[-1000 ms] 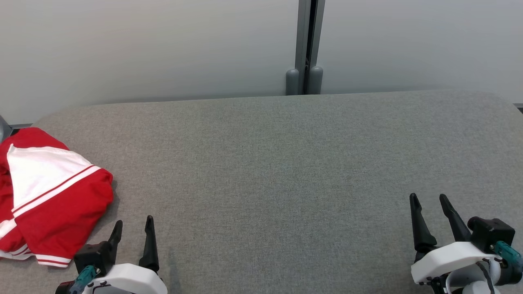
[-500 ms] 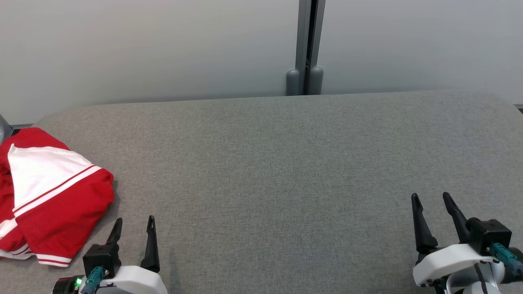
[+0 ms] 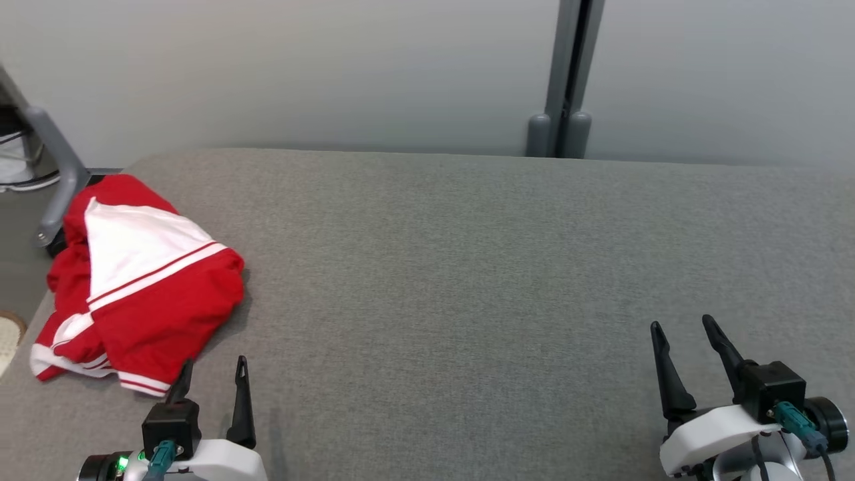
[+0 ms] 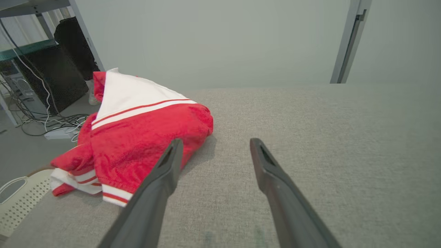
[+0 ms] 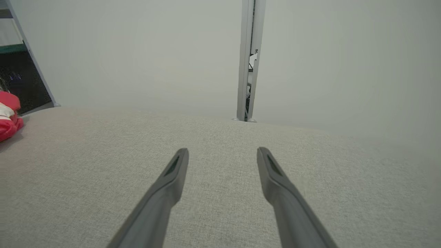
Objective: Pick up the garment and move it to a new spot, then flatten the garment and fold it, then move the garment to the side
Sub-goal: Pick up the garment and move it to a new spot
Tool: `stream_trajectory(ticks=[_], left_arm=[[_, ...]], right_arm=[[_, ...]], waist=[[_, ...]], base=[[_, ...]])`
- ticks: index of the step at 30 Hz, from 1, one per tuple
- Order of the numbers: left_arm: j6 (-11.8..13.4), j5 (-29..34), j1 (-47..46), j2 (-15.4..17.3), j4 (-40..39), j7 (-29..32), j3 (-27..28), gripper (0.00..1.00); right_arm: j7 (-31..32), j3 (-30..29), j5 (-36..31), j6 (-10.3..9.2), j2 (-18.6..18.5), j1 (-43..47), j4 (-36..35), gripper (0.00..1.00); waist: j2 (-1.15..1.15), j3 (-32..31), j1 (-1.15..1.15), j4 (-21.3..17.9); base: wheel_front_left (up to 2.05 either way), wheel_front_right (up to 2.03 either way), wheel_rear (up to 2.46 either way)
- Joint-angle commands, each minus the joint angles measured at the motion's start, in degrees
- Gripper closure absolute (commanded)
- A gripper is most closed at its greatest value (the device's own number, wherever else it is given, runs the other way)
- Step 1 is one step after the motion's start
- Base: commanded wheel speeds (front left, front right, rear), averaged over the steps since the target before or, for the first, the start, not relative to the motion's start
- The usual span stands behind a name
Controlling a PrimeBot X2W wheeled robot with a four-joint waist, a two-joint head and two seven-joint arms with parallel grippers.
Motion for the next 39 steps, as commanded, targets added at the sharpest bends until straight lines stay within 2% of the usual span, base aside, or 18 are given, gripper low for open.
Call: stream_trajectory(ticks=[1, 9, 14, 20, 25, 30, 39], left_arm=[[0.5, 1.1, 0.2, 0.4, 0.2, -0.4, 0.5, 0.00], [0.5, 0.7, 1.1, 0.7, 0.7, -0.5, 2.9, 0.00], [0.4, 0.2, 1.4, 0.6, 0.7, -0.5, 4.4, 0.00], [-0.8, -0.9, 1.5, 0.3, 1.0, -0.5, 5.9, 0.00], [-2.4, -2.0, -0.1, 0.2, 2.3, -0.5, 7.2, 0.00], [-4.9, -4.2, -4.3, -0.1, 5.5, -0.5, 9.0, 0.00], [-8.4, -4.5, -18.2, 2.0, 13.1, -0.4, 10.8, 0.00]], right_arm=[[-0.6, 0.7, -0.8, 0.04, -0.4, -0.1, 0.2, 0.00], [-0.6, 4.1, 0.9, 0.03, -0.4, -0.9, 1.1, 0.00], [-0.6, 6.2, 2.1, 0.03, -0.4, -1.5, 2.1, 0.00], [-0.6, 7.5, 2.5, 0.03, -0.5, -2.3, 2.7, 0.00], [-0.6, 7.8, 3.9, 0.03, -0.5, -3.4, 2.5, 0.00], [-0.6, 8.5, 2.7, 0.03, -0.8, -4.7, 2.2, 0.00], [-0.6, 9.9, 2.4, 0.03, -3.9, -6.5, -0.5, 0.00]], waist=[[0.00, -0.2, 0.00, 3.7], [0.00, -0.1, 0.00, 12.9], [0.00, 0.3, 0.00, 16.5], [0.00, 1.1, 0.00, 19.6], [0.00, 2.9, 0.00, 19.2], [0.00, 6.1, 0.00, 16.7], [0.00, 12.1, 0.00, 11.7]], base=[[0.00, 0.00, 0.00], [0.00, 0.00, 0.00], [0.00, 0.00, 0.00], [0.00, 0.00, 0.00], [0.00, 0.00, 0.00], [0.00, 0.00, 0.00], [0.00, 0.00, 0.00]])
